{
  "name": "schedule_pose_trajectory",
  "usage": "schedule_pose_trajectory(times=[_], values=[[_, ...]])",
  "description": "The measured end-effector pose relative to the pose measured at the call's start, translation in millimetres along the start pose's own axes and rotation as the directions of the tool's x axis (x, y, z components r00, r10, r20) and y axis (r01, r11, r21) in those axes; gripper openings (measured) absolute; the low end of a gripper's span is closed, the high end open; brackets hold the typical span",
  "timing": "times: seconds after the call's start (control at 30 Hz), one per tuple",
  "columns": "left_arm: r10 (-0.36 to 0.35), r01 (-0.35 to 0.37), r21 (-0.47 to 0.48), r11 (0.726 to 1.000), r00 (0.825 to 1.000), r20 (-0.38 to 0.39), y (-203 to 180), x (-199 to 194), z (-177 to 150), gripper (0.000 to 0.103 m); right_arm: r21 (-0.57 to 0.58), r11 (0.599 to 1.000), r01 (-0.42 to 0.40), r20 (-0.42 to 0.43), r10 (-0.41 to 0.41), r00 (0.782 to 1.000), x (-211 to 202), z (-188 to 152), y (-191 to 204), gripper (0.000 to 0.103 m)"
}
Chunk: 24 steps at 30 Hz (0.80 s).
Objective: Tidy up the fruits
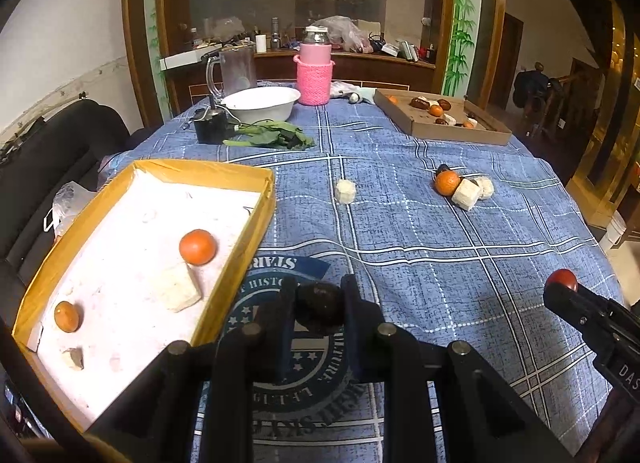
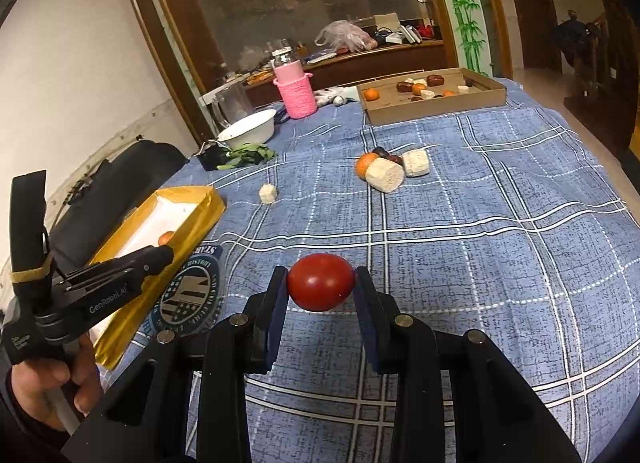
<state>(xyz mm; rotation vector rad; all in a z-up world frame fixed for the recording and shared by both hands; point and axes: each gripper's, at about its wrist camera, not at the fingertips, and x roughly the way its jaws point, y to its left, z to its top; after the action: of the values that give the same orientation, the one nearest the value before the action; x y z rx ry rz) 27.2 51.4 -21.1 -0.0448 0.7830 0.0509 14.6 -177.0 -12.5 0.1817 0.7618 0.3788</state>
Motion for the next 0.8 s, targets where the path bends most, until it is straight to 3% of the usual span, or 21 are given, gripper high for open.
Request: schedule_pose_trajectory(times=[0.8], values=[[0.033, -0.033, -0.021, 0.999, 0.999, -0.004, 14, -4, 0, 0.024, -0.012, 0.998, -0.064, 0.012, 0.064, 0.998, 3, 3, 13, 0.032]])
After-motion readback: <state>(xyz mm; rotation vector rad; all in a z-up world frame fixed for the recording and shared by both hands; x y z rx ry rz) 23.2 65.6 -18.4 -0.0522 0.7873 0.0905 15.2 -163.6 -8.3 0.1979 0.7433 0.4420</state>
